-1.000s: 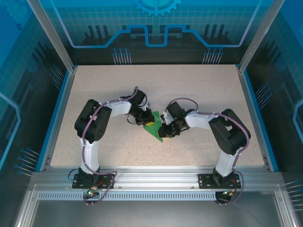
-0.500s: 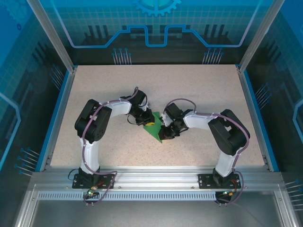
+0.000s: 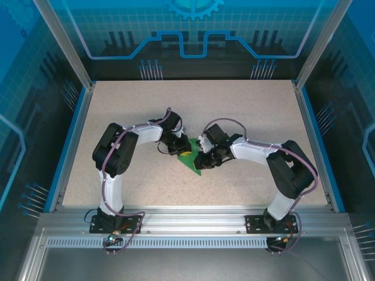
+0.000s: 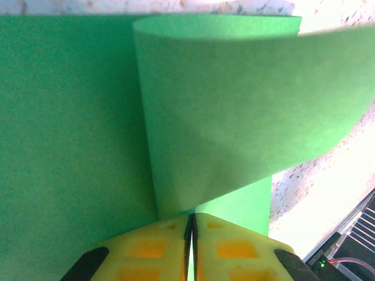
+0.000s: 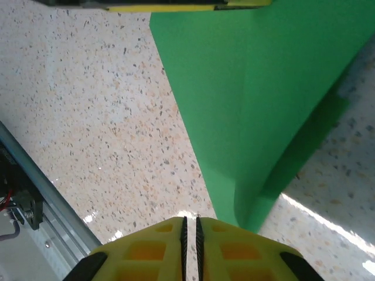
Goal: Fold a paper plane with a square sheet of paper (fold left side to right side)
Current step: Fourth fold the wing at the center of the table.
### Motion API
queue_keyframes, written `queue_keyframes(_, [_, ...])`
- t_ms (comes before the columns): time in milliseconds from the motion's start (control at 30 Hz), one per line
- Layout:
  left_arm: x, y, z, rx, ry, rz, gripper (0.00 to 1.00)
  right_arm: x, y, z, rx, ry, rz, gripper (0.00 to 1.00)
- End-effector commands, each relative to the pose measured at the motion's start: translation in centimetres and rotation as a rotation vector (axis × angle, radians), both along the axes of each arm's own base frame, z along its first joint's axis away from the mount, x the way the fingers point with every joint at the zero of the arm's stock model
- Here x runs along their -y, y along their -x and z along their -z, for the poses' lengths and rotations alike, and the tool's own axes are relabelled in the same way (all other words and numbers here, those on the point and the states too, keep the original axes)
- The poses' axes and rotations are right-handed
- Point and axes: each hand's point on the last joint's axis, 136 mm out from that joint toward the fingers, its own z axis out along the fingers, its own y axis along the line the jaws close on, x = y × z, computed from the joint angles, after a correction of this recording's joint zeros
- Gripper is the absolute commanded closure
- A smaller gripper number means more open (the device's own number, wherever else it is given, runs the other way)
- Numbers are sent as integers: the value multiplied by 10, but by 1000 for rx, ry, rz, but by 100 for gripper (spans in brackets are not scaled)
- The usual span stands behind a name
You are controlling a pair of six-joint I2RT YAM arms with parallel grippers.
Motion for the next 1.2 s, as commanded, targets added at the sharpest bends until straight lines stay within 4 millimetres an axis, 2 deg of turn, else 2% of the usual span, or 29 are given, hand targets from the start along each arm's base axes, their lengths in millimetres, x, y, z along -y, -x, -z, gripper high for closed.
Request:
queue_keyframes(0, [-14,15,19,-56,-62,-8,87,-13,-3,8,-35,-34,0,86])
queue_keyframes(467, [-16,15,19,-54,-70,-7,87,7,9,41,-111,57,32,86])
queue_keyframes(933, [-15,14,18,-48,-63,-6,87,24,21,54,-162,92,56,89])
queue_keyframes(1000, [-11,11,11,-26,-34,-1,87,25,23,57,-171,90,57,91])
queue_keyframes(1033, [-6,9,4,-6,-6,8,86,31,31,64,-196,107,60,93])
queue_keyframes(1167, [3,3,-26,81,74,23,83,39,38,75,-224,119,70,100])
